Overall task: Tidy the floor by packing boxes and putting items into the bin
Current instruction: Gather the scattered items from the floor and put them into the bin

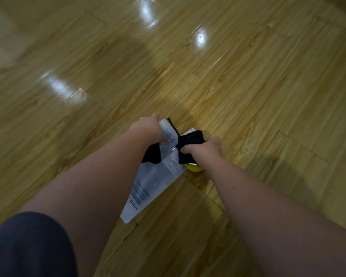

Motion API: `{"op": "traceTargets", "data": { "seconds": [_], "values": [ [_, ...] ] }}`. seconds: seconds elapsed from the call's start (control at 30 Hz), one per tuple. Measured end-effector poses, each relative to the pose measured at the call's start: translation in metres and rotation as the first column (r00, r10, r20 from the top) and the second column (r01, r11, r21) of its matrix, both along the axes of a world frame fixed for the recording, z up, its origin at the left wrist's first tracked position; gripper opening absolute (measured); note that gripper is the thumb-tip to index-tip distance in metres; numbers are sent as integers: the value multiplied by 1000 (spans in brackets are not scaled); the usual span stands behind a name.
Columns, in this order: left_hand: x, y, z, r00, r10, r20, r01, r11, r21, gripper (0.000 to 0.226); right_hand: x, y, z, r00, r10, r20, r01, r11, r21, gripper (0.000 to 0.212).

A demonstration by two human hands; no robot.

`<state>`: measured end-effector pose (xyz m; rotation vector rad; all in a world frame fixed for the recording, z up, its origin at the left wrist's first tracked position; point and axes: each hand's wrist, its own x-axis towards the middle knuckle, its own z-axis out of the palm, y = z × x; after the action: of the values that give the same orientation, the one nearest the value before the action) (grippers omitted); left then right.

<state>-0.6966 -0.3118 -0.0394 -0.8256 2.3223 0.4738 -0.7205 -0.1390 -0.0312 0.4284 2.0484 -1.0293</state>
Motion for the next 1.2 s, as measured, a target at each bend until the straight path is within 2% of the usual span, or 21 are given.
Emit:
{"op": "traceTargets", "data": {
  "seconds": [0.13,0.2,0.27,0.33,0.43,0.57,0.7,0.8,0.87,0.97,1.1,1.2],
  "values": [
    [8,-1,2,1000,18,-17,-18,1000,-17,80,-2,4,-2,992,-83,92,96,985,-142,84],
    [15,-2,4,997,57,-57,-57,998,-4,77,-4,7,0,988,-74,136,97,980,-176,70],
    [26,-3,4,985,131,-115,-125,991,56,76,-10,11,3,984,-101,147,129,972,-196,57],
    [39,-4,9,938,284,-197,-249,950,187,70,-17,13,12,980,-160,115,185,951,-248,51],
    [56,6,32,770,545,-333,-438,830,345,37,-26,15,42,961,-255,109,277,870,-408,38],
    [60,48,85,515,732,-445,-603,679,418,33,-29,36,108,923,-367,118,364,726,-583,31],
    [66,88,145,339,828,-445,-722,533,441,33,-33,66,188,912,-395,115,375,685,-625,34],
    [73,116,198,161,910,-382,-800,347,490,37,-37,93,254,919,-371,136,371,692,-619,30],
    [70,136,244,87,934,-345,-801,272,533,38,-38,113,304,920,-340,194,384,693,-610,30],
    [55,168,325,46,942,-333,-773,244,585,37,-43,143,385,901,-349,255,432,683,-589,23],
    [29,228,467,-20,967,-255,-712,165,683,34,-56,202,521,871,-366,327,490,687,-536,8],
    [12,277,587,1,982,-190,-639,147,755,43,-64,250,637,832,-402,381,553,659,-510,12]
  ]
}}
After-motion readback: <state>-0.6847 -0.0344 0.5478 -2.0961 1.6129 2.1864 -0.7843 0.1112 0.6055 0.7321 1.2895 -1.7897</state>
